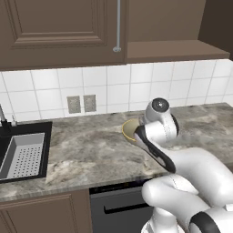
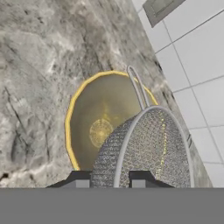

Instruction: Open the cabinet and setup a tea strainer by placing it in the bowl upright.

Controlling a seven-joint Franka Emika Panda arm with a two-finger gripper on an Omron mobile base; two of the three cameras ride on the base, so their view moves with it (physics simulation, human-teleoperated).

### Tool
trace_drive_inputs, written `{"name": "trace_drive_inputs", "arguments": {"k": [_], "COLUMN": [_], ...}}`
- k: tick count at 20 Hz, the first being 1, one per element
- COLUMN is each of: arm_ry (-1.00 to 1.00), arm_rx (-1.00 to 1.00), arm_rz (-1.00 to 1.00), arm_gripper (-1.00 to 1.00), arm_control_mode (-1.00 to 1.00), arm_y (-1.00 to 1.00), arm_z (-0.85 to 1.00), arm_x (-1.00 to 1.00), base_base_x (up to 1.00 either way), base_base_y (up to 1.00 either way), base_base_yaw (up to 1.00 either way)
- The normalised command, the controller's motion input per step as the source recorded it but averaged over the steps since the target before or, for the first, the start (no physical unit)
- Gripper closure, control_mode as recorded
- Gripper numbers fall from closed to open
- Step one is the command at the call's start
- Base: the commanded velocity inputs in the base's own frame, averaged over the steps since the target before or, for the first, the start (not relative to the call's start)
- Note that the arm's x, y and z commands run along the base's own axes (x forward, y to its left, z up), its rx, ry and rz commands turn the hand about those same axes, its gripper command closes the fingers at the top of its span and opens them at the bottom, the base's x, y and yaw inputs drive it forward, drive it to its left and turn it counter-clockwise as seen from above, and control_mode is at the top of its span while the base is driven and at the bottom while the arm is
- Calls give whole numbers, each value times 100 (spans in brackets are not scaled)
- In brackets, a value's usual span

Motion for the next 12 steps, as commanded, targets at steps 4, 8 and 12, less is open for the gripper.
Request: {"name": "trace_drive_inputs", "arguments": {"k": [4, 8, 12], "arm_ry": [0, 1, 3], "arm_rx": [0, 0, 0], "arm_rz": [-2, -4, -2], "arm_gripper": [100, 100, 100], "arm_control_mode": [-100, -100, -100], "arm_y": [26, 0, 0], "arm_z": [-18, -11, -20], "arm_x": [39, 33, 29], "base_base_x": [0, 0, 0], "base_base_y": [0, 0, 0], "base_base_yaw": [0, 0, 0]}}
